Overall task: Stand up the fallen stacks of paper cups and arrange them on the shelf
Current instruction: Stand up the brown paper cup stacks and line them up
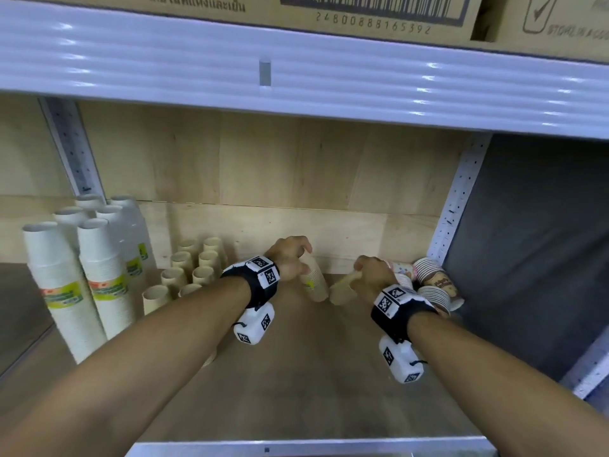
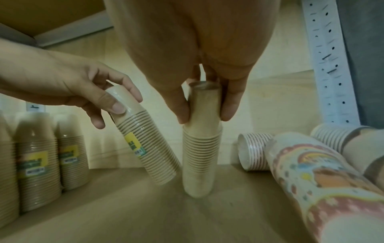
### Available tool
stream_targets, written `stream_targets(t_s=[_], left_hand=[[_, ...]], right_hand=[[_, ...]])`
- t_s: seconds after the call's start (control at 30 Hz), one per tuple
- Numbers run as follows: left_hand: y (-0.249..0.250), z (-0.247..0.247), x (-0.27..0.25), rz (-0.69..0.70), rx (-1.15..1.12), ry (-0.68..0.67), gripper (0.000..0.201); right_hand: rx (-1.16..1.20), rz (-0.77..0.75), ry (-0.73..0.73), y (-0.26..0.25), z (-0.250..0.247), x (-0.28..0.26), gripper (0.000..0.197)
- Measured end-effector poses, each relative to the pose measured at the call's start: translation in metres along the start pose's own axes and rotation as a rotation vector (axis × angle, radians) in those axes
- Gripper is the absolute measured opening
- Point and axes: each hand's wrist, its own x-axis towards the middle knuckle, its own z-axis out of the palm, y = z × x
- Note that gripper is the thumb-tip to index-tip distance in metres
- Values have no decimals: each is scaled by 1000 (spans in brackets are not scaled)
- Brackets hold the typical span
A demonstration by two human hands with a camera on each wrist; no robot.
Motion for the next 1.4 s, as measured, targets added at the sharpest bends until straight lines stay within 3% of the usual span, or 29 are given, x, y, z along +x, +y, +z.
stream_targets(t_s=[0.33, 0.53, 0.73, 0.93, 1.03, 1.2, 1.4], left_hand=[[8, -11, -26, 39, 171, -90, 42], [4, -10, -33, 35, 141, -82, 43], [4, -12, -33, 44, 84, -59, 47], [8, -14, -29, 63, 118, -44, 33], [8, -13, -30, 67, 138, -30, 33], [5, -12, -33, 81, 142, -25, 37], [11, -16, -39, 78, 192, -94, 39]], right_hand=[[-3, -173, -34, -51, -1, -15, 47], [45, -257, -85, -66, 8, -16, 49], [58, -237, -77, -66, 6, -14, 49], [-81, -191, -100, -67, -2, -16, 27], [-129, -165, -143, -67, 3, -7, 34], [-143, -181, -111, -71, 9, 0, 14], [-45, -99, -66, -66, 12, 2, 31]])
